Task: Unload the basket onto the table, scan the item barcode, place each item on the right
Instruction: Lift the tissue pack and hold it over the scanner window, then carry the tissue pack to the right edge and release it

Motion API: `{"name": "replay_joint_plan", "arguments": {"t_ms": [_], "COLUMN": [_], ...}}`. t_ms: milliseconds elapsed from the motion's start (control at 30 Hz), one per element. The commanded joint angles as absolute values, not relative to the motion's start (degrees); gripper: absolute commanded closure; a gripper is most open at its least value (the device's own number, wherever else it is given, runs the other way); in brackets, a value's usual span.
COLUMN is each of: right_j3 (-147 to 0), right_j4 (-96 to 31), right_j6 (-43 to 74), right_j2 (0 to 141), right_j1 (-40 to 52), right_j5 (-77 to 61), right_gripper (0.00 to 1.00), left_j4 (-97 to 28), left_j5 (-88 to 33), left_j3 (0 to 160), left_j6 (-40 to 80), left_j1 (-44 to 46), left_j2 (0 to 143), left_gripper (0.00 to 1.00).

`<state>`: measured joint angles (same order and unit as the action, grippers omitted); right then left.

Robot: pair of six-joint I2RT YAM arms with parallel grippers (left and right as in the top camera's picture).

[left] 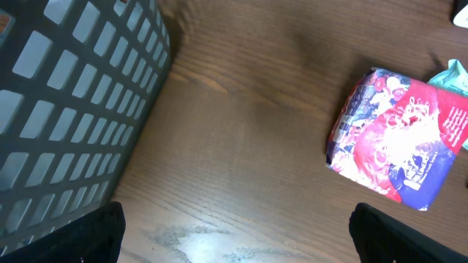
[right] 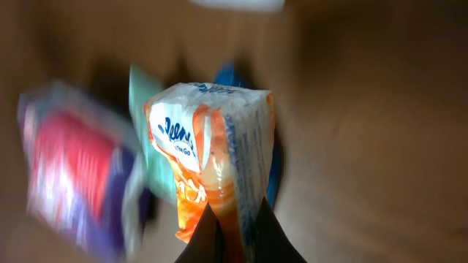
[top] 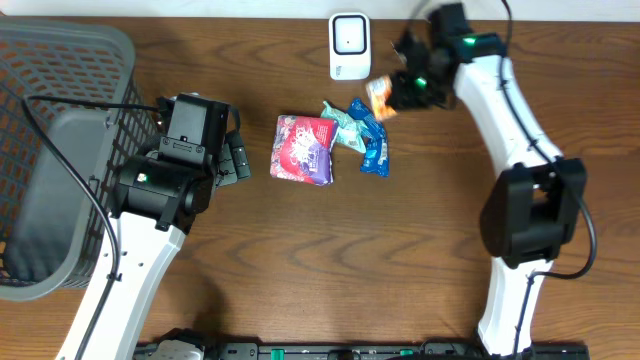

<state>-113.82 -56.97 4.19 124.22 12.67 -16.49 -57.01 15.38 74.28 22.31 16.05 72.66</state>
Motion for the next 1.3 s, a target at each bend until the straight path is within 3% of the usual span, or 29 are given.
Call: {"name": "replay_joint_plan", "arguments": {"t_ms": [0,133,300,667,967,1100,1267], "right_j3": [-118.15,-118.17,-118.17,-118.19,-119.24,-120.25,-120.36], "right_j4": [-51.83,-42.48,-31.44,-16.43,-18.48,-23.97,-34.79], "right_j6": [11.79,6.87,-1.08,-3.97,-3.81,3.18,9.98], "right_j2": [124.38,124.88,127.57,136.09,135.87,134.50,131.11], "right_j1": [17.37,22.31,25.96,27.42,26.24,23.40,15.42], "right_j5": [8.56,23.94,32.10,34.37,34.79,40.45,36.67], "right_gripper": [0.99,0.99,0.99,0.99,0.99,0.99,0.99], "left_j4": [-57.23,-57.23,-57.25,-57.23,-57.23,-57.25,-57.23], "left_j5": [16.10,16.10,16.10,16.10,16.10,16.10,16.10], "left_j3": [74.15,74.15,74.15,74.15,74.15,74.15,74.15], "left_j6": [22.61,22.61,22.61,22.61,22.61,22.61,22.61], "left_j1": [15.81,15.81,15.81,15.81,15.81,15.81,15.81], "left_j2": [72.86,72.86,72.86,72.86,72.86,72.86,72.86], "left_gripper": [0.02,0.02,0.02,0.02,0.02,0.02,0.02]}}
